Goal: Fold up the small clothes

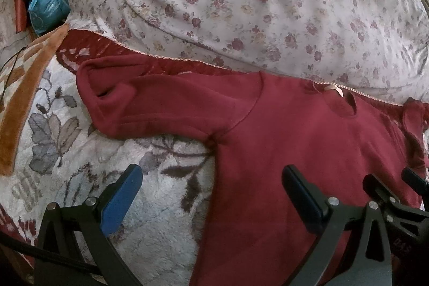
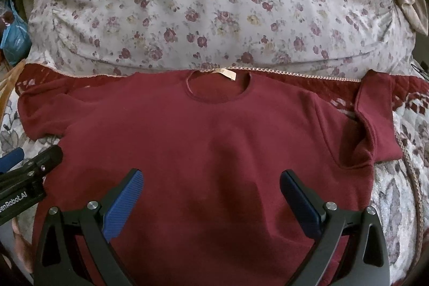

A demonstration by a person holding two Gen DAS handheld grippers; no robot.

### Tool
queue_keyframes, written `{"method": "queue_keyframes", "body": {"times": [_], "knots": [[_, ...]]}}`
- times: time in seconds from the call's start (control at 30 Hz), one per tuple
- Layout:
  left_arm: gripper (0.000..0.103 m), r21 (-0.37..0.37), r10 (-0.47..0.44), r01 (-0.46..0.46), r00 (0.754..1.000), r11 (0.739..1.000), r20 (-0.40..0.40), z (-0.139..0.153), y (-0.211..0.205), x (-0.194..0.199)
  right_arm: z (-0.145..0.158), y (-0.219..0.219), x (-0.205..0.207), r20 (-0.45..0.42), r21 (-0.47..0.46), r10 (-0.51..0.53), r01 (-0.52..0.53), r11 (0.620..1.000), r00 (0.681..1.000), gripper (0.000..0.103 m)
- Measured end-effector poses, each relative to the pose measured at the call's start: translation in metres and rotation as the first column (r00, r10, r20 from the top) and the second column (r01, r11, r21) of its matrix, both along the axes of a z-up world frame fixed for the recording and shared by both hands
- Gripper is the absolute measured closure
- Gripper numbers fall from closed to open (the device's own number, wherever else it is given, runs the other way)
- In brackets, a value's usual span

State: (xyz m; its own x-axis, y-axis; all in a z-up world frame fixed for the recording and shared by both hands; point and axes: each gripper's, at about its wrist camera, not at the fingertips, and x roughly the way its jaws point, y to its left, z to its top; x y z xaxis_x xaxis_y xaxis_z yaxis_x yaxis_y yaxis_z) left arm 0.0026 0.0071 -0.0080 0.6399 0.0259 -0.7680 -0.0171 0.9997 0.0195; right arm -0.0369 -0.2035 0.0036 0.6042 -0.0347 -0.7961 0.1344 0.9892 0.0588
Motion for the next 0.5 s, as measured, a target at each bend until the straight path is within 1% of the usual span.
{"method": "queue_keyframes", "body": {"times": [0.3, 0.5], "knots": [[0.000, -0.011, 0.015, -0.015, 1.000, 1.000, -0.003, -0.001, 0.005, 0.002, -0.002, 0.005, 0.006, -0.004, 0.004, 0.023, -0.023, 1.000, 1.000, 0.000], [0.000, -0.009, 0.028, -0.028, 1.000, 1.000, -0.003, -0.001, 0.010, 0.004, 0.000, 0.009, 0.008, 0.032, 0.018, 0.028, -0.029, 0.999, 0.999, 0.000]]}}
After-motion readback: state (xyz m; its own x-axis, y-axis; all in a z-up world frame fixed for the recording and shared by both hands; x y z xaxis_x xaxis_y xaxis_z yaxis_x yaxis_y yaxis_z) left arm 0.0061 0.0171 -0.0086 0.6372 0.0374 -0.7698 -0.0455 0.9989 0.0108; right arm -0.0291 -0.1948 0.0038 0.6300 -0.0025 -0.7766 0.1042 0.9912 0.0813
